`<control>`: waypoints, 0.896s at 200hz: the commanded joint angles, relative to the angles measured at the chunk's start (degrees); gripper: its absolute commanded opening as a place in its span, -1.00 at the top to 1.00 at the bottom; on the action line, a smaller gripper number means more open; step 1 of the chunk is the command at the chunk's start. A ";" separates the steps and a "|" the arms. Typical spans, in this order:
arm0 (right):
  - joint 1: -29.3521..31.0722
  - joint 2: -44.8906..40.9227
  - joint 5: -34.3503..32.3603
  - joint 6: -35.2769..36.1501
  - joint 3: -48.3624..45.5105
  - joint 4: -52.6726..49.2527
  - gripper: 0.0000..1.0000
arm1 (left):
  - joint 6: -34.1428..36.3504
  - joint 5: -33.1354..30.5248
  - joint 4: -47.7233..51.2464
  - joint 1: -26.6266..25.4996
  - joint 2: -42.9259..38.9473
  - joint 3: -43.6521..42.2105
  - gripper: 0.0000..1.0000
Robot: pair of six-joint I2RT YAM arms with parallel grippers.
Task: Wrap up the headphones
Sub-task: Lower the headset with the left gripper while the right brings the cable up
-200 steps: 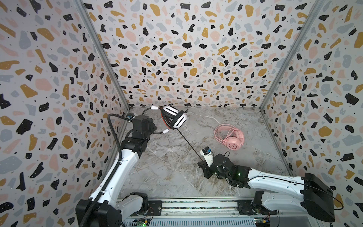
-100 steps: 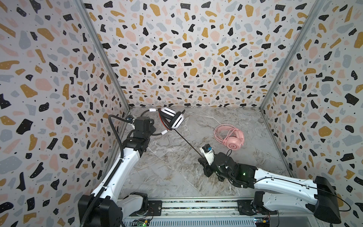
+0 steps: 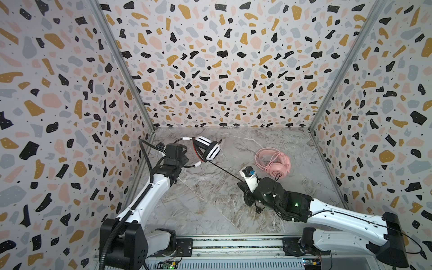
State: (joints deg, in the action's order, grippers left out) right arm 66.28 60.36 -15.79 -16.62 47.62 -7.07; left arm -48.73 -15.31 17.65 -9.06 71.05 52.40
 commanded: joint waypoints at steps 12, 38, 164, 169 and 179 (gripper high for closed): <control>0.41 -1.69 -2.54 3.01 4.94 -1.81 0.91 | 0.88 1.89 -8.23 0.97 -0.03 -1.21 1.00; 0.38 -0.60 -1.82 4.05 7.38 -2.19 0.91 | 0.91 3.64 -9.26 0.97 0.13 -2.68 1.00; -1.11 9.14 -3.79 16.11 26.04 -8.29 0.88 | 14.15 8.17 -4.89 -7.64 2.20 -1.12 1.00; -1.36 9.16 -4.11 16.57 26.64 -8.54 0.88 | 14.98 8.03 -4.61 -8.00 1.80 -1.24 1.00; -1.90 9.25 -4.87 17.49 27.79 -9.03 0.88 | 16.76 8.02 -4.08 -8.47 0.76 -1.58 1.00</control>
State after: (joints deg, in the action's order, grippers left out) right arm 65.47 70.72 -17.56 -3.03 70.43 -15.05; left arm -37.39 -6.74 15.62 -16.73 74.39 49.32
